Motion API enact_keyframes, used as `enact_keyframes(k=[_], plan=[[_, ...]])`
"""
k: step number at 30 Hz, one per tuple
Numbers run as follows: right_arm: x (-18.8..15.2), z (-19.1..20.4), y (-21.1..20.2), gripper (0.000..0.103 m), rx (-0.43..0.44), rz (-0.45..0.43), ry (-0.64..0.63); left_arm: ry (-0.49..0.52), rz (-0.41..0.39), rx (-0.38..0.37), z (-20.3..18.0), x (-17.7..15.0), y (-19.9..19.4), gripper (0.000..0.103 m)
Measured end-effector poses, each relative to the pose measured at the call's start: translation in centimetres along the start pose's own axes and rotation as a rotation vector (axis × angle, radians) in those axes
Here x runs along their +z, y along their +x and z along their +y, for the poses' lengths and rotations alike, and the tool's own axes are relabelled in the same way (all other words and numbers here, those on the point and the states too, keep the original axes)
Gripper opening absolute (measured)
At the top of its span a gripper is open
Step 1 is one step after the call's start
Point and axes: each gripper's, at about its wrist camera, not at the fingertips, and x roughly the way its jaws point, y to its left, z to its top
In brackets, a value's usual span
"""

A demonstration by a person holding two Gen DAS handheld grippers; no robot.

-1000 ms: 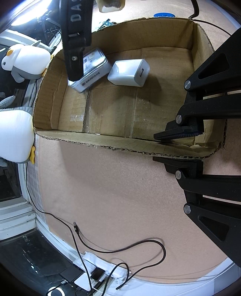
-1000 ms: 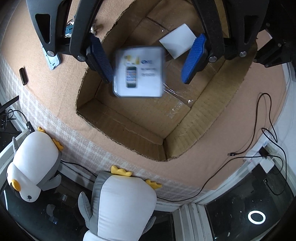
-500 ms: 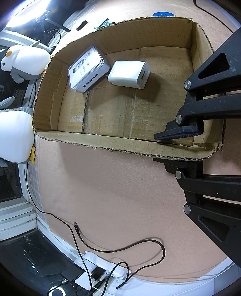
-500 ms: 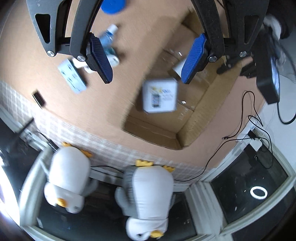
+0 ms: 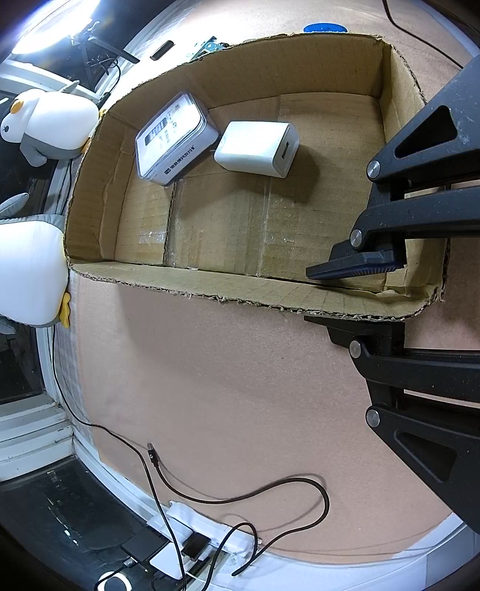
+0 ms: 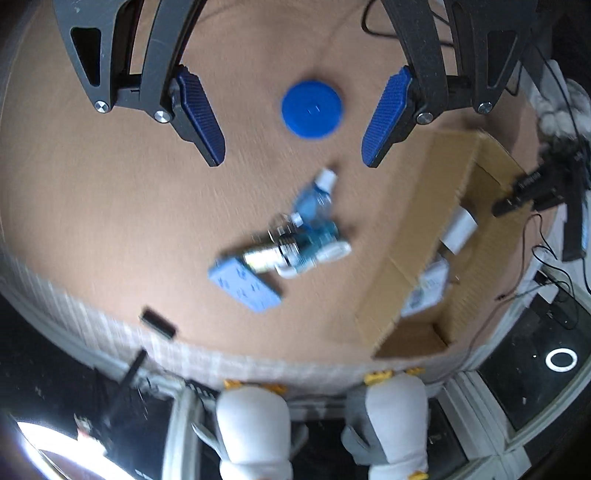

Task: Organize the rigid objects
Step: 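Grasp the blue round tape measure with the right gripper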

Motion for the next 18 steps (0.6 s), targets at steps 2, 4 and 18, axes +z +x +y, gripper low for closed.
enact_keyframes(k=[2, 4, 18], plan=[[-1.0, -0.4, 0.8, 0.073, 0.000, 0.019, 0.018, -0.001, 0.000, 0.000, 0.0, 0.0, 0.0, 0.017], [-1.8, -0.5, 1.8, 0.073, -0.010, 0.037, 0.025, 0.001, 0.000, 0.001, 0.0, 0.0, 0.0, 0.017], [-3.8, 1.9, 4.7, 0.073, -0.092, 0.067, -0.041, -0.002, 0.001, -0.003, 0.0, -0.1, 0.0, 0.017]])
